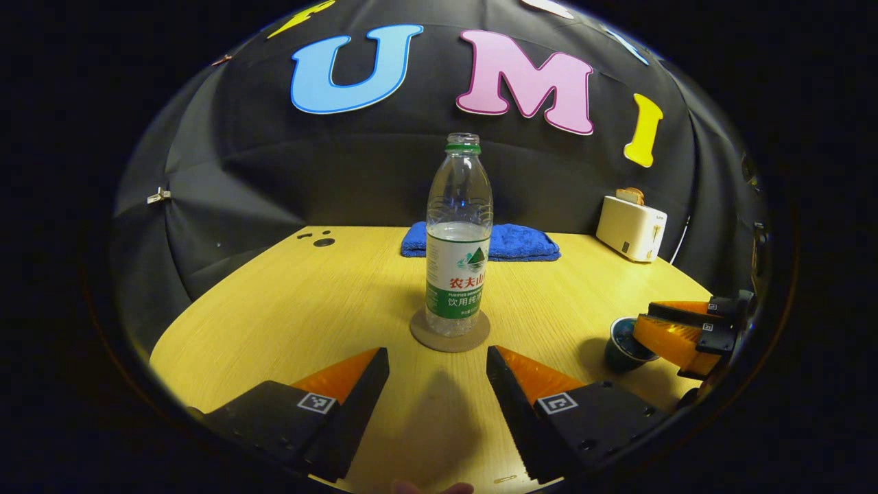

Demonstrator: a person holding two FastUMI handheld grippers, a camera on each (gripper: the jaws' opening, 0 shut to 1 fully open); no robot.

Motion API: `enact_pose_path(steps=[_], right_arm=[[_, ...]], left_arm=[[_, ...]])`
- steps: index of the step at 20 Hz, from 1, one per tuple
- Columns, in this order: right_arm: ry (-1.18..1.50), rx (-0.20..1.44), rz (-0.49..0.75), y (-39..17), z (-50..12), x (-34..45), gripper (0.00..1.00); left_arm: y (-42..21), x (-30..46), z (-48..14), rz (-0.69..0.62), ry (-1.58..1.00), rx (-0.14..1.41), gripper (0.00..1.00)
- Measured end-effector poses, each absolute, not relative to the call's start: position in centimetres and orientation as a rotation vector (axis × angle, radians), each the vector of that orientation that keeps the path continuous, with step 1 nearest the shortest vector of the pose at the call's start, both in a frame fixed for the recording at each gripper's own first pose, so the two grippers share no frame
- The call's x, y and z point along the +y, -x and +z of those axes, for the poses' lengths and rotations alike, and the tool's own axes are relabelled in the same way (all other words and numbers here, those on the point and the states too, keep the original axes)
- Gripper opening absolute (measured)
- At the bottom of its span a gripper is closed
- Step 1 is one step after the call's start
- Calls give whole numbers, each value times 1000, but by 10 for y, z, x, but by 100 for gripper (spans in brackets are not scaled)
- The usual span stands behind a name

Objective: Open the teacup lid with one hand, grasp the water bottle and pour water into the teacup with the other hand; after pouring, place the water bottle on the coaster and then close the teacup lid.

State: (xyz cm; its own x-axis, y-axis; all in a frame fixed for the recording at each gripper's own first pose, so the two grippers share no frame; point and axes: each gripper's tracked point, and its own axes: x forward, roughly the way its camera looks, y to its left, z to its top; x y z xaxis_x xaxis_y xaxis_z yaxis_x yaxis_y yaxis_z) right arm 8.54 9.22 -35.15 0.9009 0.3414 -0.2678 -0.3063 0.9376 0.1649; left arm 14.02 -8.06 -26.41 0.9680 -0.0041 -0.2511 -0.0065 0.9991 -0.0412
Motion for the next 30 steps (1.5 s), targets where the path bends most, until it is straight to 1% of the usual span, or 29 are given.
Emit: enact_pose_path(steps=[1,2,6,7,10,15,19,20,21,23,24,25,26,30], right_arm=[[-134,305,344,-85,-352,94,40],[-149,310,344,-85,-352,95,43],[-183,293,302,-85,-335,84,93],[-182,304,288,-86,-331,79,95],[-202,340,242,-86,-304,65,98],[-201,352,189,-81,-241,46,98],[-199,321,166,-62,-174,32,98],[-198,311,159,-52,-168,32,98],[-203,306,154,-46,-158,30,95],[-215,303,141,-35,-147,27,95],[-216,301,134,-29,-143,26,98],[-210,302,129,-24,-141,25,95],[-202,302,129,-18,-138,26,98],[-163,279,115,0,-121,24,98]], left_arm=[[-139,-81,-264,3,38,255,91],[-138,-80,-262,5,33,252,91],[-130,-79,-252,20,21,266,91],[-125,-77,-249,32,17,283,91],[-111,-73,-236,65,15,341,91],[-81,-67,-182,66,49,347,91],[-55,-70,-133,-3,41,330,91],[-50,-70,-123,-13,25,316,91],[-46,-70,-113,-21,11,303,91],[-39,-75,-97,-49,9,283,91],[-36,-78,-92,-64,8,276,91],[-31,-80,-87,-77,4,268,91],[-28,-81,-83,-84,-5,257,91],[-17,-80,-74,-107,-12,222,91]])
